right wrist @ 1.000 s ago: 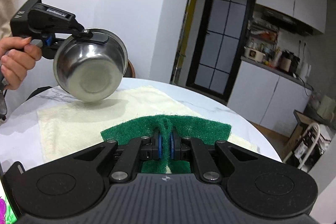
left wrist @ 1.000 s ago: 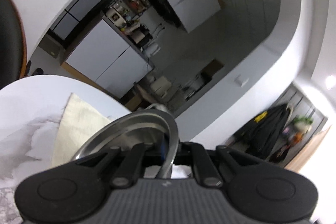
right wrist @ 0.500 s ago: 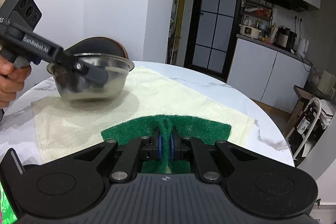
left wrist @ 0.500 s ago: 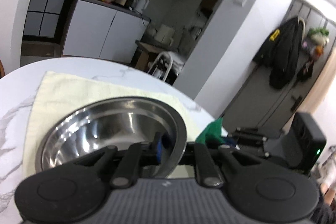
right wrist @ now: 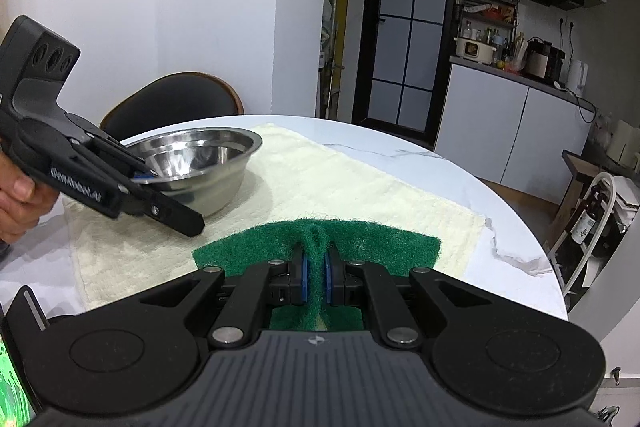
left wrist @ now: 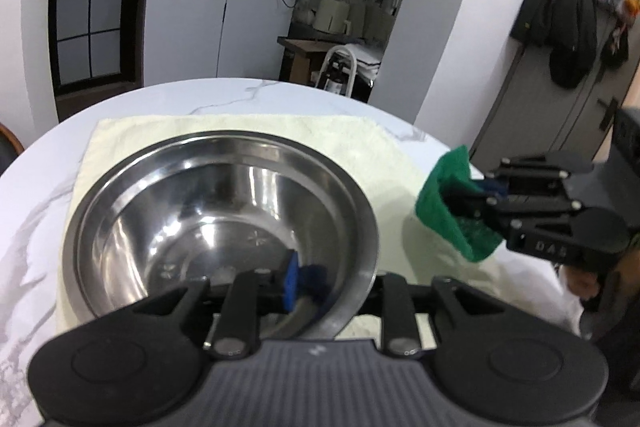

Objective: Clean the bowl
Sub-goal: 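Lower the steel bowl onto the cloth with the left gripper, then open the left gripper off the bowl rim while the right releases the pad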

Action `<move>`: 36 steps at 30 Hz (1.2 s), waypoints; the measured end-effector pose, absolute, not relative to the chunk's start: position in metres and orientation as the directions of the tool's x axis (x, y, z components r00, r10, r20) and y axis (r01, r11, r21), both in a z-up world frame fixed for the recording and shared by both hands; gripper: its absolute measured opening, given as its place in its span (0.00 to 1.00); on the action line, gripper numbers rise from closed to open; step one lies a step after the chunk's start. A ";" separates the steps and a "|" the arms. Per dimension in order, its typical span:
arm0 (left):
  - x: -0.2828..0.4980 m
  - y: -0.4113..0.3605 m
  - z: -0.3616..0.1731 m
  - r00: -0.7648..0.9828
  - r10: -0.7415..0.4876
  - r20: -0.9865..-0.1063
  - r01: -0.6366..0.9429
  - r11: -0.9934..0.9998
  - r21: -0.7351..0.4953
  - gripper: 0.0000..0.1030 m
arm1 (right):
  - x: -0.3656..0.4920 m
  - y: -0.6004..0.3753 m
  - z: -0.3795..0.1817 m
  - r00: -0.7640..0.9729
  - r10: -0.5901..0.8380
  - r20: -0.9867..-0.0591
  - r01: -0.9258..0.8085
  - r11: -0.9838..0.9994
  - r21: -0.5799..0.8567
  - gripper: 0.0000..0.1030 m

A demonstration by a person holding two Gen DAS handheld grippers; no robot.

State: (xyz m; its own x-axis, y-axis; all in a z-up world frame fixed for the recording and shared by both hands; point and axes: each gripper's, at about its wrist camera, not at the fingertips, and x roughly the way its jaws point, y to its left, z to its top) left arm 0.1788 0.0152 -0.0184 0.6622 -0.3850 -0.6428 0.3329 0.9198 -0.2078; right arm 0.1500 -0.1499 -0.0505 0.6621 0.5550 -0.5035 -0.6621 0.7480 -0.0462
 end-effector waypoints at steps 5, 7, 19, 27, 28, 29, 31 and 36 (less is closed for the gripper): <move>0.176 0.012 -0.018 0.663 -0.376 -0.647 0.347 0.921 -0.178 0.26 | 0.159 -0.145 -0.053 0.637 0.551 -0.538 -0.667 0.744 -0.028 0.10; 0.178 0.011 -0.019 0.663 -0.371 -0.650 0.351 0.921 -0.168 0.26 | 0.163 -0.145 -0.056 0.631 0.548 -0.549 -0.671 0.741 -0.031 0.10; 0.178 0.001 -0.018 0.668 -0.368 -0.647 0.361 0.920 -0.151 0.76 | 0.166 -0.128 -0.067 0.624 0.509 -0.593 -0.673 0.736 -0.077 0.29; 0.180 0.005 -0.013 0.666 -0.359 -0.653 0.334 0.927 -0.170 0.78 | 0.168 -0.132 -0.064 0.639 0.499 -0.586 -0.657 0.750 -0.078 0.42; 0.180 0.005 -0.012 0.666 -0.363 -0.652 0.334 0.926 -0.174 0.80 | 0.167 -0.132 -0.063 0.637 0.500 -0.586 -0.656 0.751 -0.073 0.46; 0.178 0.005 -0.010 0.669 -0.361 -0.650 0.329 0.928 -0.176 0.80 | 0.167 -0.131 -0.062 0.639 0.500 -0.584 -0.655 0.752 -0.073 0.49; 0.175 0.008 -0.006 0.677 -0.346 -0.650 0.317 0.934 -0.168 0.80 | 0.165 -0.132 -0.059 0.647 0.502 -0.575 -0.652 0.754 -0.075 0.59; 0.168 0.016 0.002 0.704 -0.319 -0.634 0.268 0.947 -0.179 0.92 | 0.162 -0.139 -0.052 0.667 0.512 -0.541 -0.637 0.769 -0.057 0.73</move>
State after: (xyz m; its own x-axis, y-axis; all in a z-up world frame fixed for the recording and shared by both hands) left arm 0.1680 0.0161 0.0019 0.7042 -0.3192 -0.6342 0.2677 0.9467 -0.1792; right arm 0.1622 -0.1389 -0.0524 0.6672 0.5124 -0.5406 -0.6367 0.7690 -0.0570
